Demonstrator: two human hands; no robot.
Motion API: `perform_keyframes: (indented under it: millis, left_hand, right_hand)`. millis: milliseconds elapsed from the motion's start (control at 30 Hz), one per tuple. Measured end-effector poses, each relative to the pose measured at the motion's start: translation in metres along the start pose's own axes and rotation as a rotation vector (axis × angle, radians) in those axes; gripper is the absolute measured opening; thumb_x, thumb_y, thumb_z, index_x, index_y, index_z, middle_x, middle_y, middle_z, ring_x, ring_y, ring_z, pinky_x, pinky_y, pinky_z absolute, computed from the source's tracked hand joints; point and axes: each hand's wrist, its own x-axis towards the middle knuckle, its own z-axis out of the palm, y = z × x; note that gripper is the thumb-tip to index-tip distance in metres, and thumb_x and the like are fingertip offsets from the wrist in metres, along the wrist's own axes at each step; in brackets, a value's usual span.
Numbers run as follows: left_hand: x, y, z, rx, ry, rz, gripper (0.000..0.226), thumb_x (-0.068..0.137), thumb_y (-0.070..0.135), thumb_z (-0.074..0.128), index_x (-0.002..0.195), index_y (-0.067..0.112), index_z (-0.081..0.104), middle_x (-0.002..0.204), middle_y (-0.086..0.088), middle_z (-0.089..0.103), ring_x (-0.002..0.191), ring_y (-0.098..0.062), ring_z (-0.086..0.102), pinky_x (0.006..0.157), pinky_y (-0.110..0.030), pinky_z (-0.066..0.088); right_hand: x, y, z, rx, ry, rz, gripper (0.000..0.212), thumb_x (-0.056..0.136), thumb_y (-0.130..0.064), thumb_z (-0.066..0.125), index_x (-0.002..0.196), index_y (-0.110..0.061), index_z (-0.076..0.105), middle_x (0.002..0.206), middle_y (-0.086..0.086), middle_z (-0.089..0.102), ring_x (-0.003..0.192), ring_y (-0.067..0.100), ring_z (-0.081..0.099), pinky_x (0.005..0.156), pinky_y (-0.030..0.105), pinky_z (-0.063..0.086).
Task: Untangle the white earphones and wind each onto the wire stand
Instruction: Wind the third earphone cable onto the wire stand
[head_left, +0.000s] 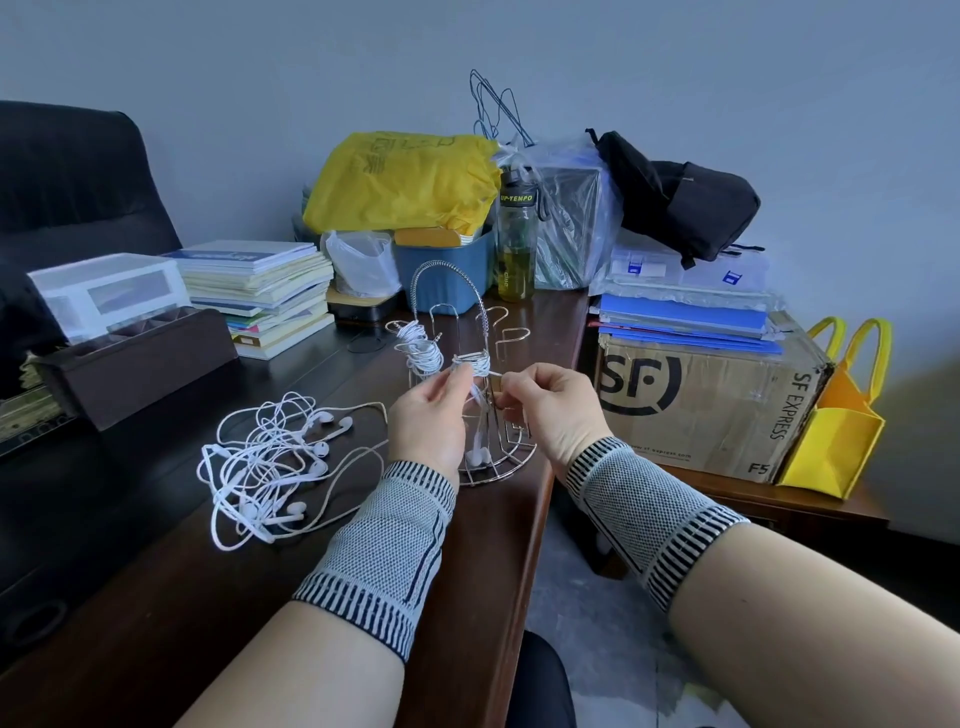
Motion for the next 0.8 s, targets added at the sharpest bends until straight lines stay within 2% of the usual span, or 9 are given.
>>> perform_keyframes:
  millis: [67, 200, 300, 400, 467, 533, 633, 733, 800]
  left_hand:
    - [0.004, -0.002, 0.001, -0.035, -0.003, -0.022, 0.012, 0.087, 0.033, 0.07, 0.082, 0.023, 0.074, 0.088, 0.002, 0.076, 0.09, -0.015, 0.069, 0.075, -0.033, 0.056]
    - [0.005, -0.001, 0.0, -0.069, -0.011, -0.043, 0.013, 0.082, 0.032, 0.074, 0.075, 0.021, 0.076, 0.088, 0.001, 0.077, 0.095, -0.019, 0.071, 0.084, -0.035, 0.054]
    - [0.002, 0.002, 0.001, -0.048, 0.009, -0.035, 0.016, 0.08, 0.033, 0.074, 0.064, 0.033, 0.077, 0.086, -0.005, 0.076, 0.084, -0.017, 0.068, 0.076, -0.032, 0.053]
    - [0.0, 0.002, 0.002, -0.024, 0.028, -0.014, 0.024, 0.081, 0.033, 0.074, 0.058, 0.031, 0.075, 0.073, 0.002, 0.072, 0.072, -0.013, 0.061, 0.07, -0.03, 0.053]
    - [-0.001, 0.002, 0.003, -0.008, 0.024, -0.007, 0.019, 0.081, 0.035, 0.075, 0.064, 0.027, 0.074, 0.067, 0.005, 0.067, 0.067, -0.013, 0.056, 0.067, -0.03, 0.051]
    - [-0.002, 0.002, 0.004, 0.009, 0.026, -0.005, 0.012, 0.081, 0.035, 0.075, 0.075, 0.025, 0.075, 0.06, 0.01, 0.064, 0.063, -0.012, 0.053, 0.064, -0.029, 0.049]
    - [-0.001, 0.003, 0.004, 0.016, 0.028, -0.003, 0.015, 0.082, 0.035, 0.075, 0.083, 0.021, 0.076, 0.064, 0.013, 0.068, 0.061, -0.007, 0.06, 0.059, -0.022, 0.051]
    - [-0.002, 0.002, 0.004, 0.036, 0.029, 0.0, 0.014, 0.083, 0.037, 0.074, 0.079, 0.024, 0.074, 0.064, 0.012, 0.068, 0.047, 0.0, 0.055, 0.04, -0.017, 0.042]
    - [-0.001, 0.001, 0.004, 0.055, 0.038, 0.032, 0.018, 0.082, 0.038, 0.074, 0.068, 0.028, 0.071, 0.063, 0.009, 0.07, 0.051, -0.005, 0.057, 0.045, -0.018, 0.045]
  right_hand:
    - [0.002, 0.001, 0.0, 0.038, 0.012, 0.036, 0.027, 0.085, -0.015, 0.067, 0.059, -0.013, 0.063, 0.064, 0.012, 0.067, 0.063, 0.025, 0.058, 0.069, 0.042, 0.052]
    - [0.006, 0.001, -0.003, -0.013, 0.001, 0.088, 0.02, 0.086, -0.012, 0.065, 0.066, -0.013, 0.061, 0.061, 0.006, 0.066, 0.066, 0.027, 0.062, 0.068, 0.041, 0.052]
    - [0.012, -0.007, -0.014, -0.281, 0.048, 0.024, 0.017, 0.086, -0.016, 0.063, 0.07, -0.015, 0.062, 0.065, 0.003, 0.067, 0.063, 0.024, 0.067, 0.071, 0.043, 0.059]
    - [0.015, -0.034, -0.024, -0.653, 0.074, -0.148, 0.014, 0.088, -0.023, 0.063, 0.079, -0.012, 0.066, 0.071, 0.001, 0.067, 0.069, 0.02, 0.066, 0.065, 0.033, 0.057]
    - [0.016, -0.058, -0.023, -0.865, 0.102, -0.315, 0.012, 0.089, -0.025, 0.062, 0.083, -0.015, 0.064, 0.071, -0.003, 0.061, 0.068, 0.016, 0.059, 0.058, 0.024, 0.047]
    - [0.018, -0.073, -0.02, -1.111, 0.106, -0.532, 0.013, 0.09, -0.025, 0.06, 0.086, -0.014, 0.062, 0.077, 0.002, 0.062, 0.073, 0.021, 0.058, 0.063, 0.028, 0.048]
    - [0.022, -0.081, -0.011, -1.34, 0.007, -0.854, 0.013, 0.089, -0.017, 0.056, 0.087, -0.005, 0.059, 0.082, 0.013, 0.062, 0.072, 0.034, 0.059, 0.061, 0.038, 0.047]
    - [0.02, -0.094, -0.003, -1.444, -0.128, -1.132, 0.015, 0.072, -0.001, 0.07, 0.069, -0.002, 0.056, 0.061, 0.013, 0.055, 0.047, 0.031, 0.054, 0.045, 0.025, 0.031]
    - [0.018, -0.104, 0.006, -1.63, -0.263, -1.131, 0.01, 0.082, -0.005, 0.064, 0.075, -0.007, 0.056, 0.07, 0.01, 0.056, 0.057, 0.029, 0.055, 0.048, 0.026, 0.027]
